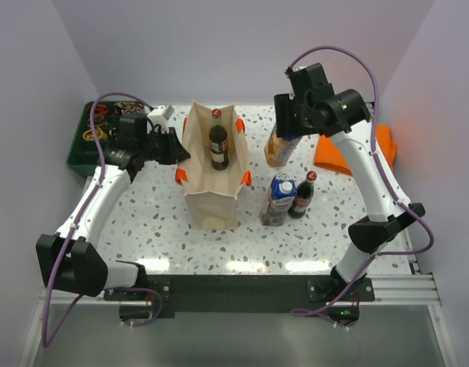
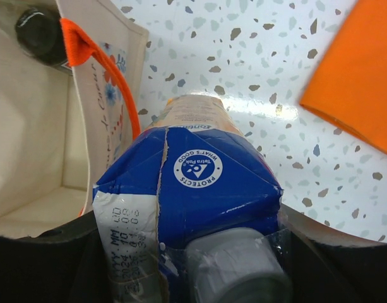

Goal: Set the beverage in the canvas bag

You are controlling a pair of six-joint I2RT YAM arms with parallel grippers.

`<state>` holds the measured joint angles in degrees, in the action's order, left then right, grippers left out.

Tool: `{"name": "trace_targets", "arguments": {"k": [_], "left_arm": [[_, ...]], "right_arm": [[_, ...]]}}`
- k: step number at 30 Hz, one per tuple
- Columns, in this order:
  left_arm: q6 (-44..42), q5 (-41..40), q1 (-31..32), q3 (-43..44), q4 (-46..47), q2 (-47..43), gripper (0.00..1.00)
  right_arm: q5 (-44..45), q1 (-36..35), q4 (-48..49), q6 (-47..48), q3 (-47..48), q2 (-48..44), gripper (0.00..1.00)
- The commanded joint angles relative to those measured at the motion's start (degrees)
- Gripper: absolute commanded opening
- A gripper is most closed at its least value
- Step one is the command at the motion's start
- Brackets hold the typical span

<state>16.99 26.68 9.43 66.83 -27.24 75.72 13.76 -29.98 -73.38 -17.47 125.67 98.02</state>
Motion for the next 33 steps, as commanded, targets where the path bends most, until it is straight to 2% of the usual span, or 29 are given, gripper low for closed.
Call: {"name": "trace_targets", "arguments": {"k": [1,14,17,21,24,28,33], "left_arm": [[0.8,0.6,-0.1,0.8,2.1,-1.0,0.19],[0.6,0.2,-0.1,2.1,2.4,0.5,0.18],[0.8,0.9,-0.1,2.5,2.4,0.7,0.15],[1.0,1.7,-0.1,3.3,2.4,0.7,0.03],[1.1,2.3,-0.1,3.8,2.3,0.5,0.01],[1.3,2.4,-0.1,4.2,2.4,0.4,0.01],[1.5,2.5,0.0,4.3,2.2,0.6,0.01]], "right_arm": [[-1.5,0.0,5.6,0.4,10.0,-3.4,0.00],[-7.4,0.0,10.6,-2.1,15.6,-8.7,0.00],[-8.3,0.1,14.2,-2.6,16.3,-10.0,0.00],[-9.1,0.1,19.0,-3.4,16.0,-12.3,0.00],[-9.9,0.0,21.5,-4.2,15.8,-12.7,0.00],[-13.0,0.0,25.7,-6.0,15.4,-12.5,0.00],[-22.9,0.1,30.0,-9.6,15.6,-9.9,0.00]]}}
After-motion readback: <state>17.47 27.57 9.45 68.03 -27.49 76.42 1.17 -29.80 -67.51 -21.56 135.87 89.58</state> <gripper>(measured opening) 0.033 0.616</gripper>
